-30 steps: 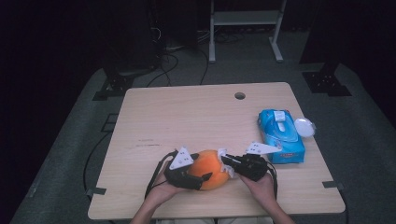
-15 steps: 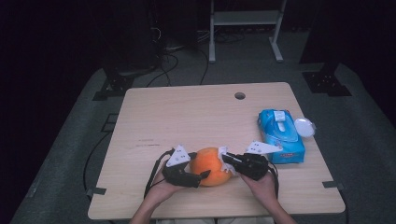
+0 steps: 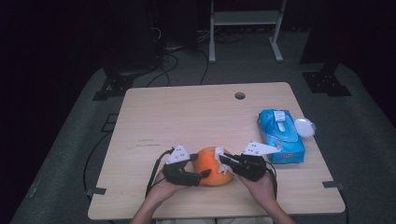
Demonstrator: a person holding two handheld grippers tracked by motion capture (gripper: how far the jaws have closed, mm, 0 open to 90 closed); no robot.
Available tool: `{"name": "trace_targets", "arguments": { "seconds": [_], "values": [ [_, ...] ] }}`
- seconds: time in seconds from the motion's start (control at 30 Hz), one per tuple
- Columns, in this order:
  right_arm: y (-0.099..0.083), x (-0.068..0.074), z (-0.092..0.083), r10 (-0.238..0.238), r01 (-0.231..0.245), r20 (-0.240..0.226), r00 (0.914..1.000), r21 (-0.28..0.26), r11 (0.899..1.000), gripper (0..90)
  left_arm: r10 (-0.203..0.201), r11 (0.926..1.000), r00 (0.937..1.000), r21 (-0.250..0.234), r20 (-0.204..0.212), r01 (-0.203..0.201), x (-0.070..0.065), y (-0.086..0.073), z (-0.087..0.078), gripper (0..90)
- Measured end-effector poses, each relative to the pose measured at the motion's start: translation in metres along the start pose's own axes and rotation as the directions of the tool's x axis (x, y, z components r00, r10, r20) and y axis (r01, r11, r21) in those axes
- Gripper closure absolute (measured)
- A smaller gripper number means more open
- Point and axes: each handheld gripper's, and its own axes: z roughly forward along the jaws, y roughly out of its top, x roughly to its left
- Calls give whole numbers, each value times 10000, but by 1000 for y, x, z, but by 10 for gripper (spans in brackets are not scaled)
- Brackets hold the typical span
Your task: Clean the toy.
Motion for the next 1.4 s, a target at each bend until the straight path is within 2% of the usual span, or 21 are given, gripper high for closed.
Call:
{"name": "trace_targets", "arguments": {
  "seconds": [0.1,0.17,0.2,0.27,0.3,0.33,0.4,0.47,0.57,0.63,0.7,0.8,0.87,0.93,1.0,1.07,1.13,1.17,1.23,1.33,1.4],
  "values": [
    [7,16,2,-651,645,-559,9963,-142,9978,821,876,9959,9961,211,-64,-875,-14,7,1,273],
    [10,16,3,-909,911,-339,9953,51,9958,821,943,9955,9955,119,-42,-943,-15,8,-1,268],
    [9,11,2,-815,817,-182,9965,120,9966,822,765,9971,9971,-21,-30,-765,-12,8,-3,248],
    [6,1,-2,-786,780,302,9964,221,9967,822,288,9995,9990,-116,-336,-292,-5,8,-6,168],
    [5,-5,-4,-479,475,305,9984,129,9988,822,-83,9998,9995,-162,-319,78,-2,7,-6,139],
    [4,-8,-6,-221,219,304,9993,45,9997,822,-461,9988,9988,-148,-149,459,1,5,-4,135],
    [6,-8,-7,-342,338,389,9987,109,9994,822,-790,9968,9966,104,232,788,2,2,2,157],
    [7,-1,-6,-382,381,225,9990,39,9993,822,-533,9984,9984,175,196,529,-3,2,5,190],
    [9,14,-1,-555,545,-586,9967,-181,9983,821,31,9999,9999,107,157,-33,-9,7,4,227],
    [12,23,3,-931,931,-757,9928,-40,9957,821,244,9996,9996,164,113,-246,-11,7,4,229],
    [14,23,4,-1172,1177,-516,9918,64,9930,821,-9,10000,9999,41,160,8,-8,5,4,209],
    [14,9,-3,-1089,1085,284,9937,151,9940,822,-453,9989,9990,110,18,452,-4,3,5,116],
    [12,2,-8,-891,880,673,9937,188,9959,822,-452,9989,9989,115,80,451,-4,2,6,111],
    [11,3,-9,-784,776,593,9952,152,9969,822,-308,9994,9995,164,77,306,-7,4,7,142],
    [12,12,-5,-891,890,153,9959,103,9960,821,3,10000,10000,-1,-3,-3,-12,7,8,171],
    [14,25,1,-1273,1279,-418,9910,117,9917,821,407,9992,9992,62,-20,-406,-17,9,9,180],
    [16,34,7,-1704,1721,-533,9839,283,9847,821,590,9982,9982,130,-53,-589,-20,8,10,181],
    [16,35,8,-1826,1841,-444,9822,326,9824,822,675,9976,9977,155,-20,-674,-19,6,9,186],
    [16,27,6,-1573,1576,-130,9875,330,9869,822,624,9979,9980,149,10,-624,-19,5,9,195],
    [16,10,-3,-1193,1177,618,9909,297,9926,823,650,9979,9979,25,26,-650,-20,6,10,195],
    [16,9,-7,-982,969,618,9932,238,9950,823,722,9974,9974,60,43,-722,-22,7,12,194]
  ]
}}
